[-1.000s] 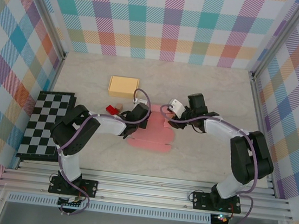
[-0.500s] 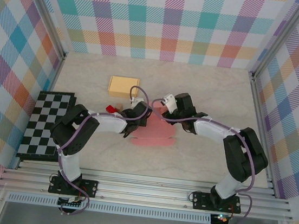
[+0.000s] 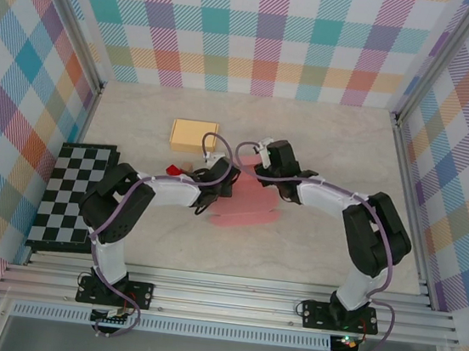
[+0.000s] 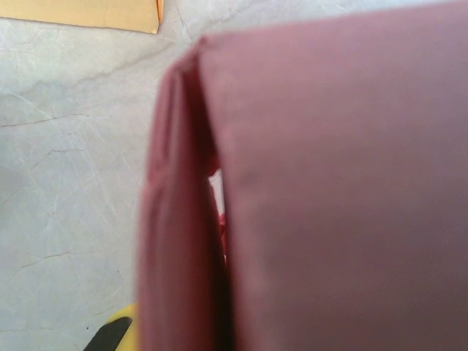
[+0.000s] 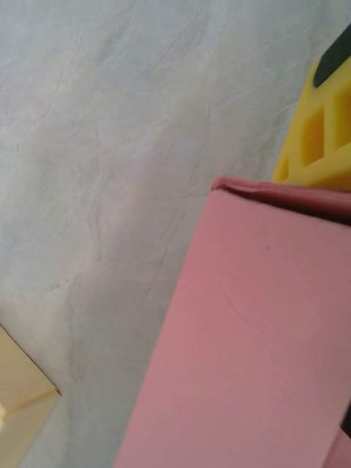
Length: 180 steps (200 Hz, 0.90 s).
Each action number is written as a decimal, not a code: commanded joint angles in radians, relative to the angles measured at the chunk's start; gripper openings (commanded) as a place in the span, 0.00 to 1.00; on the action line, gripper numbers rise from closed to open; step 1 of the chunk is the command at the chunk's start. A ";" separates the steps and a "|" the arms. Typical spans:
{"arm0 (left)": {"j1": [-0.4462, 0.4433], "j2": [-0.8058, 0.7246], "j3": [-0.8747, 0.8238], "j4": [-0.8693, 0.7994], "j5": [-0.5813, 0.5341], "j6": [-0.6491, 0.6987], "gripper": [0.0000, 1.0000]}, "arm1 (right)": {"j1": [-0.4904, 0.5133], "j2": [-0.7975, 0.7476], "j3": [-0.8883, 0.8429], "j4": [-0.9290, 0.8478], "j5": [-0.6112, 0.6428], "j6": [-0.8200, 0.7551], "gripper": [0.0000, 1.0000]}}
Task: Fold the paper box
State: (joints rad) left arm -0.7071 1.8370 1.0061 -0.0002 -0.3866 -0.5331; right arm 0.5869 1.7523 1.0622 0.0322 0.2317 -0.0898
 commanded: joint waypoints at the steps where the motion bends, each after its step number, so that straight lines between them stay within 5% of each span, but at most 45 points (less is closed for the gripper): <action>1: -0.011 -0.023 0.049 -0.075 -0.023 -0.037 0.00 | 0.006 0.020 0.057 -0.071 0.098 0.154 0.28; 43: -0.011 0.006 0.145 -0.222 -0.088 -0.121 0.00 | 0.096 0.062 0.125 -0.235 0.401 0.196 0.23; 91: -0.011 0.010 0.193 -0.322 -0.105 -0.182 0.00 | 0.099 0.081 0.186 -0.432 0.556 0.425 0.24; 128: -0.013 0.007 0.193 -0.325 -0.095 -0.205 0.00 | 0.099 0.129 0.296 -0.575 0.539 0.572 0.34; 180: -0.013 0.008 0.193 -0.339 -0.099 -0.217 0.00 | 0.098 0.026 0.196 -0.376 0.210 0.544 0.36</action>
State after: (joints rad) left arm -0.7296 1.8458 1.1828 -0.2974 -0.4469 -0.7189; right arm 0.6964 1.8503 1.3163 -0.4038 0.5907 0.4381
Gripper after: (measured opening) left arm 0.082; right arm 0.351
